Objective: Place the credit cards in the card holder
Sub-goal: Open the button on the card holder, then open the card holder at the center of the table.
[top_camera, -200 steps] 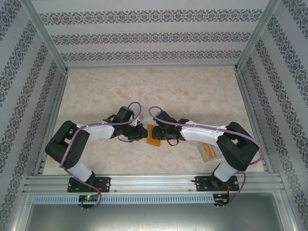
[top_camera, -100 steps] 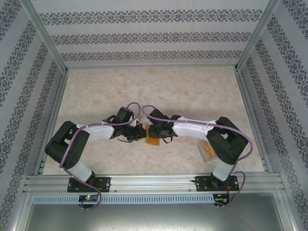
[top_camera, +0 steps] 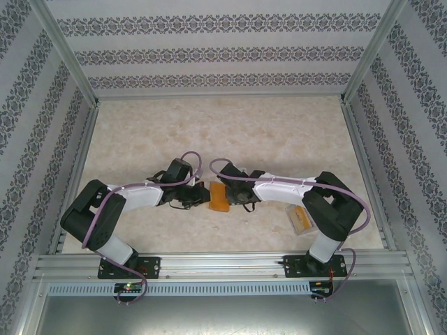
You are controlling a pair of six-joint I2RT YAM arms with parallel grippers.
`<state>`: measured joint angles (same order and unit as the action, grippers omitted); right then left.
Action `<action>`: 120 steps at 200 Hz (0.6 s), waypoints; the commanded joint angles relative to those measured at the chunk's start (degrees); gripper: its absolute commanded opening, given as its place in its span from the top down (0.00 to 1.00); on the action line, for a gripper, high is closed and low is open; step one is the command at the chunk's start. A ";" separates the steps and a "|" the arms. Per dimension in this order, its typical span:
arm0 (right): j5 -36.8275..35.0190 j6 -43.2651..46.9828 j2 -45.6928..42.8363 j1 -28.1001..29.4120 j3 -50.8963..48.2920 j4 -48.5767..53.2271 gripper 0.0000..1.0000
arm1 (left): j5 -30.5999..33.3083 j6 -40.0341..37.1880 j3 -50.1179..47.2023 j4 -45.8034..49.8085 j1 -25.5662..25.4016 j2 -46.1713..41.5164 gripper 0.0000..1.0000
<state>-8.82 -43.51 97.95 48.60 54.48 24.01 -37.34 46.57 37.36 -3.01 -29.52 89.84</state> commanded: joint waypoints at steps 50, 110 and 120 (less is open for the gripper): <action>-0.55 0.59 -0.30 -1.16 -0.60 4.92 0.76 | 1.21 -0.98 1.03 3.29 0.60 0.57 1.00; 4.95 2.23 -0.41 -1.69 -0.53 -0.92 0.68 | 3.26 -4.61 3.31 8.89 0.60 1.74 0.84; 5.14 2.35 -0.24 -1.71 -0.32 -1.22 0.69 | 3.46 -4.87 3.41 9.29 0.60 1.99 0.84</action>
<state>-5.93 -42.44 97.76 47.35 53.84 24.80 -35.75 44.49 39.18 1.76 -29.52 90.59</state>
